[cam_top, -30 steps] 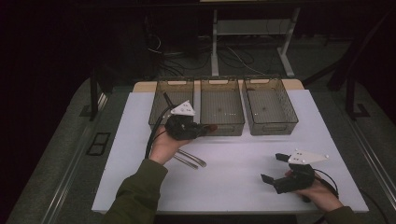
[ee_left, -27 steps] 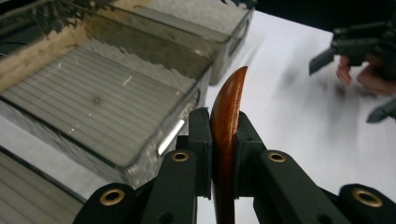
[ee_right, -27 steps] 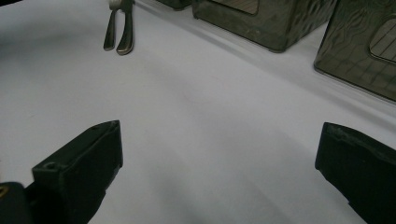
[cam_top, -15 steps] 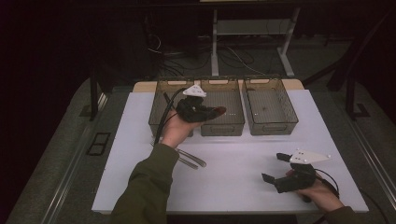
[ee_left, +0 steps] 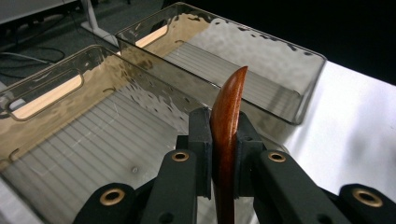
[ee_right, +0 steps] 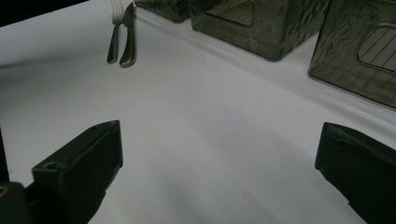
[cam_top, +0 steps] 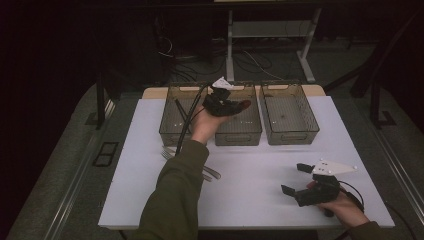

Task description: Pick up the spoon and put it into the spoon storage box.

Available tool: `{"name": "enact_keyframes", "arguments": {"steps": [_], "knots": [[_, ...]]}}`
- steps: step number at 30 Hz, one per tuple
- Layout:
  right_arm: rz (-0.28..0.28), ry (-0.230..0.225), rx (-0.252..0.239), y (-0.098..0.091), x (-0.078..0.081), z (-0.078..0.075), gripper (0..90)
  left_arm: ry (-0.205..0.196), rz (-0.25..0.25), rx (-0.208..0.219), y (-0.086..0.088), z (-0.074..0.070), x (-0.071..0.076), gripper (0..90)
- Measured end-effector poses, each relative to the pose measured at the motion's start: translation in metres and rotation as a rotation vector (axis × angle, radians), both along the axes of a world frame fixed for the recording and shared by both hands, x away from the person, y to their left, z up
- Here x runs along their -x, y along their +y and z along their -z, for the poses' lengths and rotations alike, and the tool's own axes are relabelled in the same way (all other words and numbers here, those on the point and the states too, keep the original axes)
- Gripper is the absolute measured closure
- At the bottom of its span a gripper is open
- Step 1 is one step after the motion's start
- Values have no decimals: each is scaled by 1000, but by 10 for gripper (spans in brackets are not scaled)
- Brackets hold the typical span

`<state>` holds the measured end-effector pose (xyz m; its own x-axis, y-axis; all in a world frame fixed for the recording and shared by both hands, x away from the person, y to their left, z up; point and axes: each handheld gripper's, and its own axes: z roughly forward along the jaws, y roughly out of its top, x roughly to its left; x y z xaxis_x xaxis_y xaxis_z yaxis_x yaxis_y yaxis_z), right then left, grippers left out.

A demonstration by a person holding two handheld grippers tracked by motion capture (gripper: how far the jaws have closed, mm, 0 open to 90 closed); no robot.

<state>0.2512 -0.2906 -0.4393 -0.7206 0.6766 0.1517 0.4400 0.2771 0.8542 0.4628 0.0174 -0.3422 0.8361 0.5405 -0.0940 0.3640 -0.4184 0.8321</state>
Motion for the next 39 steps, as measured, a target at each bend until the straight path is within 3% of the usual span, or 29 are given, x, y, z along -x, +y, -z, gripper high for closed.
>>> {"name": "enact_keyframes", "arguments": {"steps": [10,17,24,27,32,34,39], "knots": [[0,-1,-11,-3,0,0,1,15,-46,28,-20,10,-28,802],[-3,-1,-19,-3,0,-1,2,30,-55,45,-31,12,-40,801],[-6,-4,-23,-4,0,-2,2,55,-64,44,-39,23,-43,801],[-5,-4,-23,-4,0,-2,2,63,-60,9,-41,28,-44,800],[-5,-7,-23,-4,0,-2,2,82,-72,-8,-41,33,-46,792],[-4,-6,-23,-4,0,-2,2,79,-91,-5,-41,32,-47,728],[-3,-3,-24,-5,0,-2,2,63,-95,-5,-39,29,-45,670]]}}
